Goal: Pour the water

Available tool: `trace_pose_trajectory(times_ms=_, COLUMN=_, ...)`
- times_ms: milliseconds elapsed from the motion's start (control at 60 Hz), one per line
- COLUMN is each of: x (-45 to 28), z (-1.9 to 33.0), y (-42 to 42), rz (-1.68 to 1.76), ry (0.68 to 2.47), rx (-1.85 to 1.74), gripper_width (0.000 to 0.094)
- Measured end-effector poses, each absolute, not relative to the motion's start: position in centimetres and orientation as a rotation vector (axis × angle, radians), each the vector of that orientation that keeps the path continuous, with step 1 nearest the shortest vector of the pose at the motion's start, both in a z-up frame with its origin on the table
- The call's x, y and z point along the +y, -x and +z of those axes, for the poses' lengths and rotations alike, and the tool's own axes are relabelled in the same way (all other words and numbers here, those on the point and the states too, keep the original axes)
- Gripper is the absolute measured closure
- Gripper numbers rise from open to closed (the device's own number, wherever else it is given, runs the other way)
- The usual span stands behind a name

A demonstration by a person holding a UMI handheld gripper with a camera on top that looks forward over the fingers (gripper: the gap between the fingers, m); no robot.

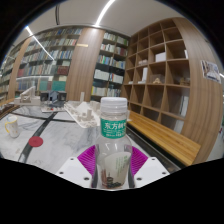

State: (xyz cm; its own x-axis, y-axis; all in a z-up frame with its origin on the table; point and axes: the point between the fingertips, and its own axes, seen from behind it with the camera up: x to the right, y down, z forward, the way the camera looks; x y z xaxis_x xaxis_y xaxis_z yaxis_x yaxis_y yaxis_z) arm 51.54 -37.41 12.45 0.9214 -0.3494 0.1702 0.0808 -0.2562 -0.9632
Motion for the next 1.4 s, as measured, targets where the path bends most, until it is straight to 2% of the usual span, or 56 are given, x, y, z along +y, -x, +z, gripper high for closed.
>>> trace_pose_trajectory(times_ms=183, x=-34.3, z=23.1, y=-50.3, rz=-0.75, ry=1.656, rx=0.083, gripper_width=0.0521)
trace_pose_trajectory(times_ms=333, x=-29.4, z=32.1, y=-43.6, rz=-1.107, ry=1.473, rx=-0.189, gripper_width=0.0523)
trace_pose_trajectory(times_ms=400, x=-26.5, z=34.9, y=-38.9, rz=-1.257, ry=1.364, rx=-0.363, gripper_width=0.0526)
trace_pose_trajectory(times_ms=483, x=-23.1, z=36.8, y=-31.9, rz=-1.413, ry=1.206, rx=-0.601, gripper_width=0.0522)
trace_pose_trajectory(times_ms=517, x=-21.9, z=37.1, y=-28.9, rz=-1.464, ry=1.134, rx=-0.699, gripper_width=0.0525)
trace_pose_trajectory(times_ms=583, x=-18.1, z=35.2, y=-24.1, rz=-1.542, ry=0.992, rx=-0.885, gripper_width=0.0524)
trace_pose_trajectory(times_ms=667, x=-17.4, z=33.9, y=-16.7, rz=-1.586, ry=0.843, rx=-1.096, gripper_width=0.0523)
trace_pose_trajectory(times_ms=883, x=-13.9, z=24.0, y=-7.6, rz=-1.716, ry=0.481, rx=-1.553, gripper_width=0.0526)
trace_pose_trajectory(times_ms=1017, x=-13.1, z=21.2, y=-8.1, rz=-1.737, ry=0.491, rx=-1.629, gripper_width=0.0523)
trace_pose_trajectory(times_ms=1167, x=-14.1, z=23.6, y=-7.4, rz=-1.647, ry=0.502, rx=-1.534, gripper_width=0.0525)
trace_pose_trajectory(times_ms=1283, x=-16.0, z=29.2, y=-8.4, rz=-1.409, ry=0.749, rx=-1.235, gripper_width=0.0524)
trace_pose_trajectory(times_ms=1350, x=-16.8, z=32.7, y=-10.4, rz=-1.17, ry=0.957, rx=-1.001, gripper_width=0.0525)
trace_pose_trajectory(times_ms=1400, x=-17.1, z=33.9, y=-11.7, rz=-0.953, ry=1.111, rx=-0.811, gripper_width=0.0525)
